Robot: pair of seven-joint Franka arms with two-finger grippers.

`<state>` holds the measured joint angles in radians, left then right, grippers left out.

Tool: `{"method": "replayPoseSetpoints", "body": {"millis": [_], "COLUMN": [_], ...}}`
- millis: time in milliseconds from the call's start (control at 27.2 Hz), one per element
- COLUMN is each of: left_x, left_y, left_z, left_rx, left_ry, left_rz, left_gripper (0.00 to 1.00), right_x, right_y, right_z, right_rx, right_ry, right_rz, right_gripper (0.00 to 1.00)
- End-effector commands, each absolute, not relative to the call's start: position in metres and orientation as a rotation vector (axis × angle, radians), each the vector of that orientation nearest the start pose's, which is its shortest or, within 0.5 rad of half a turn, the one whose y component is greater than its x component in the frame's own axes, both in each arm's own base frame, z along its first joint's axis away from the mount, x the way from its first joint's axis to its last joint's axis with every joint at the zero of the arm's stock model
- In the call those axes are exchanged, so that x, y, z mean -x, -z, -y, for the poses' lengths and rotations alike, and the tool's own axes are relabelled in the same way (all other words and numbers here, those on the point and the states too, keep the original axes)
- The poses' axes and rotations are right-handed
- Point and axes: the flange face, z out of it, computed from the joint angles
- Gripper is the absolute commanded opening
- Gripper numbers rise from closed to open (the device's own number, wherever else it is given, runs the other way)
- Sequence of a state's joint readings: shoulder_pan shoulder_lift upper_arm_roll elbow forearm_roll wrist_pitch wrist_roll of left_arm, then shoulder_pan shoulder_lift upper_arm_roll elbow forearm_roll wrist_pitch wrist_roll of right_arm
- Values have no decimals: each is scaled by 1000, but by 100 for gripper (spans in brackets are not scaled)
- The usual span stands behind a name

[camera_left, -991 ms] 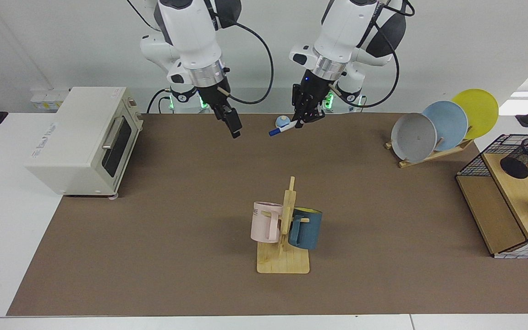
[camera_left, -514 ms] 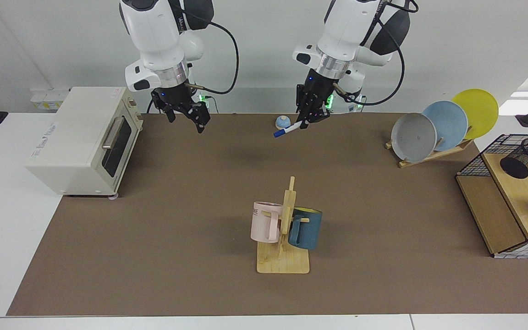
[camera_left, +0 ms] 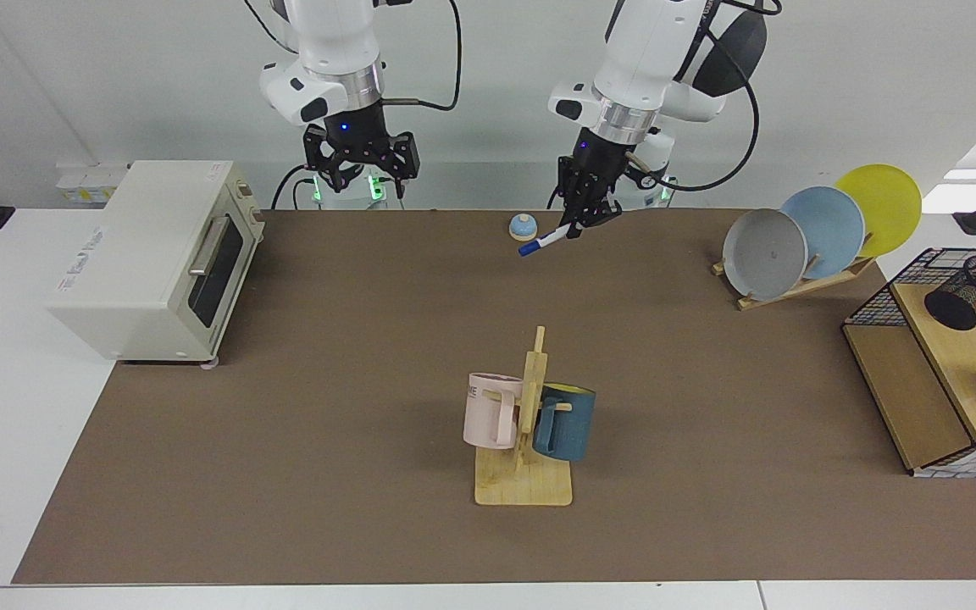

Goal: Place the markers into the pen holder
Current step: 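Carry the marker toward the pen holder while the right gripper withdraws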

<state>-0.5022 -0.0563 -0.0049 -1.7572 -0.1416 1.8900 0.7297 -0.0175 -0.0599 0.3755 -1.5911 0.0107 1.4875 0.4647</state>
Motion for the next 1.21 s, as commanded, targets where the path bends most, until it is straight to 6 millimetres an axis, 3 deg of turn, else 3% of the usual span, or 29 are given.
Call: {"method": "replayPoseSetpoints", "body": {"millis": [0,257,367,514,844,1174], "left_x": [-483,-483,-484,-483,-482,-484], "left_y": [-605,-606,-610,-610,-609,-609], "left_z": [277,276,273,272,272,269], "left_rx": [2670,2671,2675,2675,2677,2654], "left_ry": [304,302,297,287,267,264], "left_rz": [-1812,-1811,-1805,-1806,-1809,-1796], "left_gripper": [0,0,0,0,0,0], "right_x": [-479,-482,-484,-493,-509,-509], "right_y": [-651,-648,-664,-669,-678,-680], "right_z": [-194,-194,-193,-189,-182,-181], "right_rx": [3163,3159,3146,3140,3132,3141], "right_ry": [-62,-74,-35,-71,-83,-58], "right_rz": [-73,-35,-33,-33,-39,8], "right_gripper": [100,100,100,100,100,100]}}
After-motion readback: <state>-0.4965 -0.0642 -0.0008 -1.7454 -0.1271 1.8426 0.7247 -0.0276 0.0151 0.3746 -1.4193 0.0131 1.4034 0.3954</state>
